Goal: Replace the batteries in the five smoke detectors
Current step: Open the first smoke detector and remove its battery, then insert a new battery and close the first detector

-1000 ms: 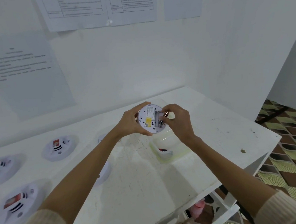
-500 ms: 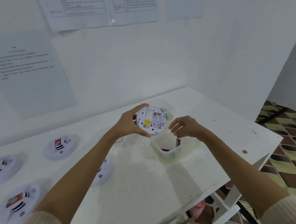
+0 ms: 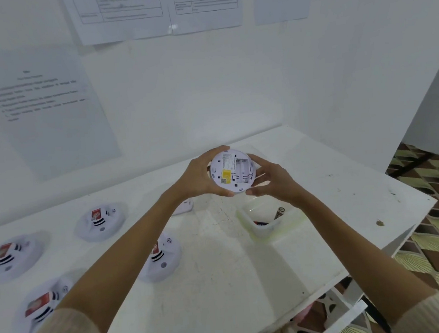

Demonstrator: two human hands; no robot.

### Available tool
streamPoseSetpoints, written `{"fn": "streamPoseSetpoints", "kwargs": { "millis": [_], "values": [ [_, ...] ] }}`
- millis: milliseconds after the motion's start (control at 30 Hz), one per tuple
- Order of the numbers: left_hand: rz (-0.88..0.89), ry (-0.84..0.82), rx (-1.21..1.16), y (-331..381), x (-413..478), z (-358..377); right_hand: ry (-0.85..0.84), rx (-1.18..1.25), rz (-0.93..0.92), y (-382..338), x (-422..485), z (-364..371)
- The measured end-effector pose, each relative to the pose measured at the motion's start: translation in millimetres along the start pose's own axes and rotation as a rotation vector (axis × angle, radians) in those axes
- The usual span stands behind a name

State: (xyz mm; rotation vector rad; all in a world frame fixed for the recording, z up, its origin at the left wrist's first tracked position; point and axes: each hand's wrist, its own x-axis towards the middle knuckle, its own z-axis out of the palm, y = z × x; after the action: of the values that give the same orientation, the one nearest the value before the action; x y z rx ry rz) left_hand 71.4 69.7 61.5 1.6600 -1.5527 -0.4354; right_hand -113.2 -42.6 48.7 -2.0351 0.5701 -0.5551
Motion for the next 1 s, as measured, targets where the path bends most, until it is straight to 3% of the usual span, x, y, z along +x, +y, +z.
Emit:
{"fn": "streamPoseSetpoints", "kwargs": {
  "millis": [300,767,1000],
  "values": [
    [0.048,0.036,0.134,-12.1,36.7,-21.9,0.141,-0.224,-0.151,7.9,57.3,-5.4],
    [0.034,0.11,0.267,-61.6,87.3,-45.7,-0.026,-0.22,-0.197,26.8,151.9,-3.8],
    [-0.008,0.153,0.258,-80.7,79.2,-53.8,-0.146,-0.053,-0.037,45.7,163.6,14.5]
  ]
}}
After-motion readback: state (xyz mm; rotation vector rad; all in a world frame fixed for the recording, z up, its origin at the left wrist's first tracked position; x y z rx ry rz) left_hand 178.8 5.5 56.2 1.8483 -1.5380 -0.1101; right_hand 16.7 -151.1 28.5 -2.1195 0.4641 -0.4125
